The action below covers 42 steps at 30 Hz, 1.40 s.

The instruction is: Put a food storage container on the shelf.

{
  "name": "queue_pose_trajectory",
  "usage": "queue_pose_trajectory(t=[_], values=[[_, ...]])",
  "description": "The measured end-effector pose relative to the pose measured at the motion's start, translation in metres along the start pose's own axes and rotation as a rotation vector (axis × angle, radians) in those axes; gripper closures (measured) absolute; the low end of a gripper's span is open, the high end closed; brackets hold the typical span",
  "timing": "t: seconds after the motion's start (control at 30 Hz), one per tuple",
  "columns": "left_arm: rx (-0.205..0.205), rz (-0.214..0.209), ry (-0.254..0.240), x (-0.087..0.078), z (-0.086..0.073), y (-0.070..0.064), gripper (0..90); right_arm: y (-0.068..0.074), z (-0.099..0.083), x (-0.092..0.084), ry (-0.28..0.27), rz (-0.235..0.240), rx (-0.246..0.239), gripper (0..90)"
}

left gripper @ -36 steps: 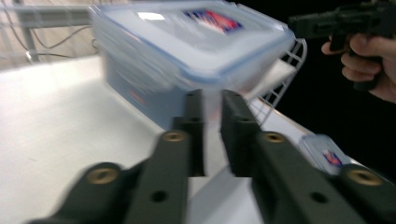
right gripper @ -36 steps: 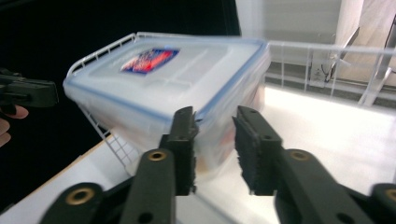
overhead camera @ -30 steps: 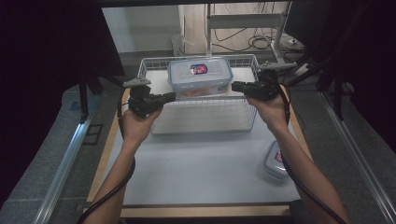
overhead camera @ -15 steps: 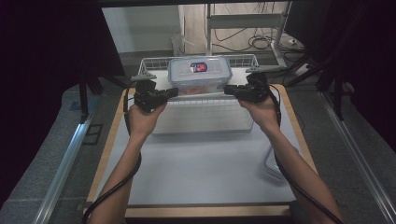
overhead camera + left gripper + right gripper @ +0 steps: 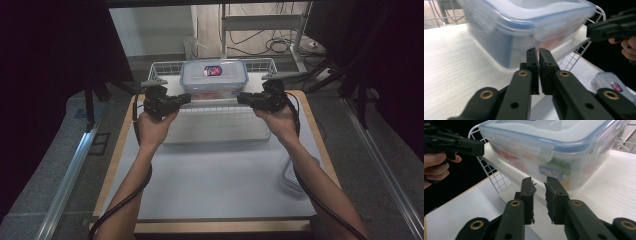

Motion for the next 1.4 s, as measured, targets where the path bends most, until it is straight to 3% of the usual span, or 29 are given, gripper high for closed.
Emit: queue_pose_trajectory(t=[0.07,0.2,0.37,0.5,0.6,0.73,0.87,1.0,1.13,1.17,1.27,1.4], values=[[0.025,0.011,0.014,0.0,-0.004,-0.008,77.9,0.001,-0.003,-0.002,0.0,0.0,-0.011,72.2],[0.038,0.012,0.05,-0.002,-0.015,-0.02,67.1,0.006,-0.016,-0.009,0.008,0.001,-0.036,65.1],[0.063,0.017,0.097,-0.003,-0.032,-0.032,54.5,0.015,-0.034,-0.016,0.018,-0.02,-0.1,56.4],[0.077,0.026,0.125,-0.005,-0.046,-0.041,46.6,0.02,-0.048,-0.021,0.02,-0.017,-0.106,49.1],[0.091,0.032,0.134,-0.007,-0.057,-0.048,40.8,0.024,-0.059,-0.025,0.024,-0.01,-0.105,45.3],[0.104,0.03,0.13,-0.01,-0.075,-0.059,32.7,0.03,-0.079,-0.032,0.038,-0.012,-0.14,39.9],[0.102,0.029,0.132,-0.012,-0.096,-0.068,30.2,0.033,-0.099,-0.039,0.049,-0.022,-0.154,35.3],[0.102,0.048,0.141,-0.014,-0.119,-0.073,24.5,0.033,-0.12,-0.043,0.069,-0.033,-0.143,32.1],[0.099,0.063,0.137,-0.015,-0.14,-0.075,19.0,0.034,-0.136,-0.044,0.096,-0.06,-0.171,29.7],[0.093,0.056,0.156,-0.013,-0.145,-0.074,17.6,0.035,-0.139,-0.045,0.101,-0.065,-0.177,29.0],[0.102,0.098,0.187,-0.01,-0.16,-0.072,11.5,0.036,-0.149,-0.047,0.107,-0.084,-0.19,26.1],[0.083,0.104,0.238,-0.006,-0.177,-0.072,6.0,0.036,-0.162,-0.05,0.119,-0.098,-0.196,22.7]])
Point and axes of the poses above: each handheld gripper's, and its own axes: x roughly forward along the jaws, z roughly out of its top, y roughly to its left, the point moved 1 cm from there along x, roughly forward along the jaws, and after that the axes turned 15 degrees about -z, right-handed, at the moved point
